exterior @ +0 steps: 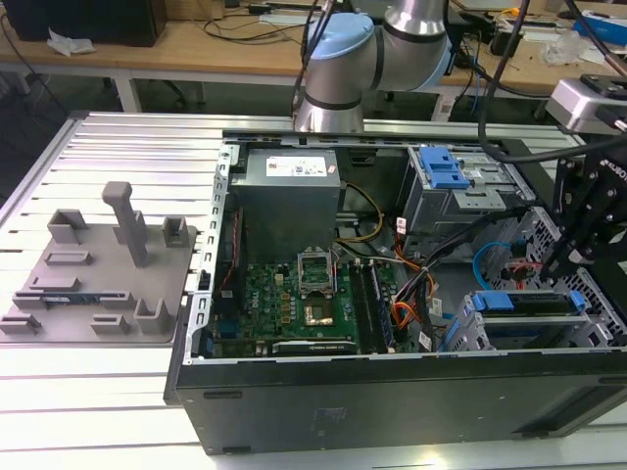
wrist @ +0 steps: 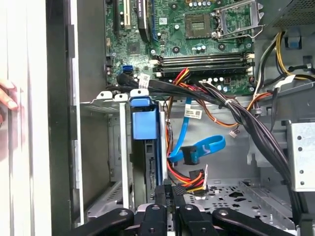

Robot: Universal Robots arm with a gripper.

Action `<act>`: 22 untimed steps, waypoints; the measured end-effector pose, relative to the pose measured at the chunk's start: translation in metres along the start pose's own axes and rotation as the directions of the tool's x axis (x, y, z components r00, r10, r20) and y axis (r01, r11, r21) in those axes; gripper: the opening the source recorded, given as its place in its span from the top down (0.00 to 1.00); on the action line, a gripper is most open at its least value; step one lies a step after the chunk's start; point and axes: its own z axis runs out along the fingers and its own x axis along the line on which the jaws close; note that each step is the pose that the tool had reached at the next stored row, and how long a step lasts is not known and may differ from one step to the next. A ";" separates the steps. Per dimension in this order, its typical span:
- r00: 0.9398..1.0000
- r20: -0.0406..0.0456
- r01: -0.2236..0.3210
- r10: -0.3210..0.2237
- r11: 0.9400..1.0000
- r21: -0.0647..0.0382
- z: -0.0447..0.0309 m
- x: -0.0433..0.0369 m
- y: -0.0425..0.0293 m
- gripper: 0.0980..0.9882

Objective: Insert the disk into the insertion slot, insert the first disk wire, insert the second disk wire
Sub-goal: 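Insert the first disk wire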

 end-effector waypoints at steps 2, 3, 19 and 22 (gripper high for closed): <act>1.000 0.005 0.000 0.000 1.000 0.000 0.0002 0.0028 0.0000 0.93; 1.000 0.008 0.001 -0.001 1.000 0.000 0.0003 0.0041 -0.0001 0.93; 0.997 0.072 0.001 -0.004 1.000 0.030 0.0019 0.0188 0.0054 0.93; 0.997 0.072 0.001 -0.003 1.000 0.031 0.0020 0.0192 0.0054 0.93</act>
